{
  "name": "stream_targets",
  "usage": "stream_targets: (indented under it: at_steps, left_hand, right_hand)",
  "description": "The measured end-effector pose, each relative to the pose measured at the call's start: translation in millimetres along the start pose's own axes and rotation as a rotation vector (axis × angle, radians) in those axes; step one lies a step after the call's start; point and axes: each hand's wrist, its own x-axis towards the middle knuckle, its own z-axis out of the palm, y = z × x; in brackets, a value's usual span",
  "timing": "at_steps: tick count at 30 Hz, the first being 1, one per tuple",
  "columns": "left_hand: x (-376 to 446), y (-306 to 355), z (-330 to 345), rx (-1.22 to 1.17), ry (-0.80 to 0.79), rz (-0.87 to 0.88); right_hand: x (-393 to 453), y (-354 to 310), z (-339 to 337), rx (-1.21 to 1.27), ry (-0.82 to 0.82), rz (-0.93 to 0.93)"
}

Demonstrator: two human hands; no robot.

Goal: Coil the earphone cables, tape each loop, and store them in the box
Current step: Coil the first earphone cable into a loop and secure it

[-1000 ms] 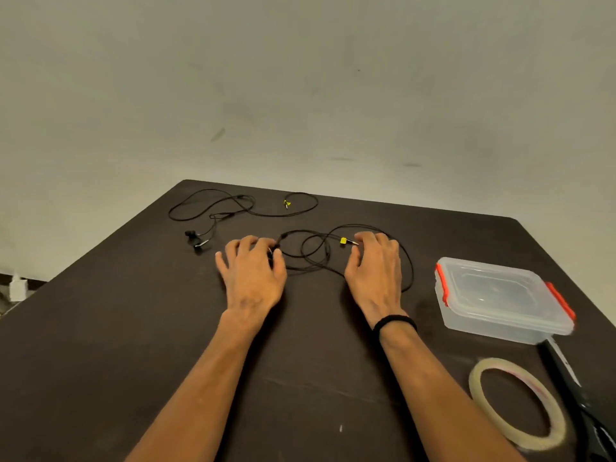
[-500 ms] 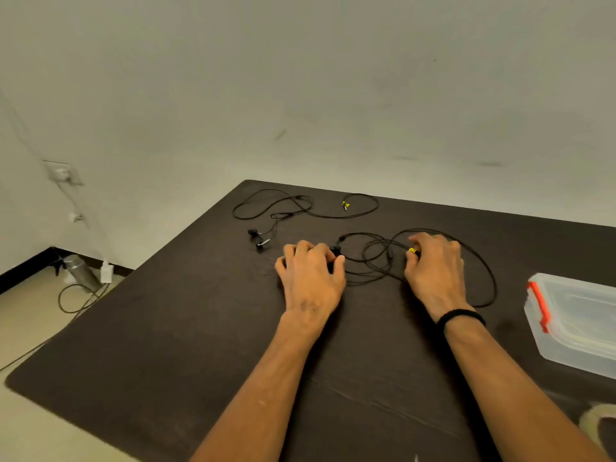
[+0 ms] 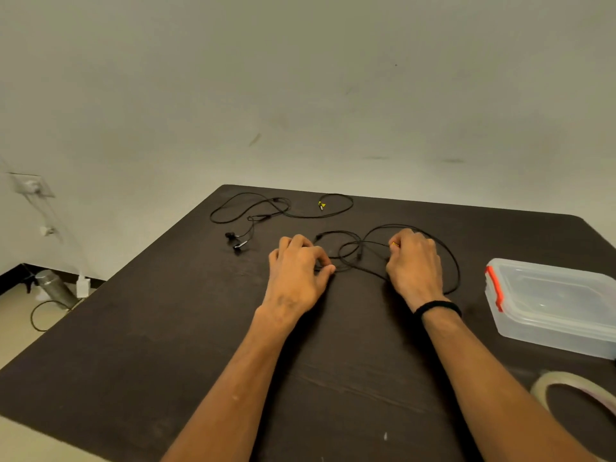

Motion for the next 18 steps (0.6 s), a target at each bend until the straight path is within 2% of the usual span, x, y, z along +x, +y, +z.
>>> stream_targets:
  at_steps: [4, 7, 11, 15, 18]
  left_hand:
    - [1.4, -5.1, -2.9, -0.05, 0.142, -0.071]
    - [0.3, 0.3, -1.5, -0.057, 0.091, -0.046]
    - [-2.3, 7.4, 7.0, 0.005, 0.002, -0.012]
    - [0.8, -0.3, 5.7, 0.019, 0.044, -0.044]
    - [2.5, -6.2, 0.3, -0.009, 0.147, -0.112]
  right_hand:
    - [-1.1, 1.5, -3.2, 0.259, 0.099, -0.023]
    - [-1.8, 0.3, -4.8, 0.402, 0.063, -0.061]
    - [-5.8, -5.6, -4.2, 0.431, -0.05, -0.103]
    - [-10.2, -10.5, -7.9, 0.481, -0.059, -0.102]
    - [-11.7, -10.7, -11.6, 0.485, -0.063, -0.101]
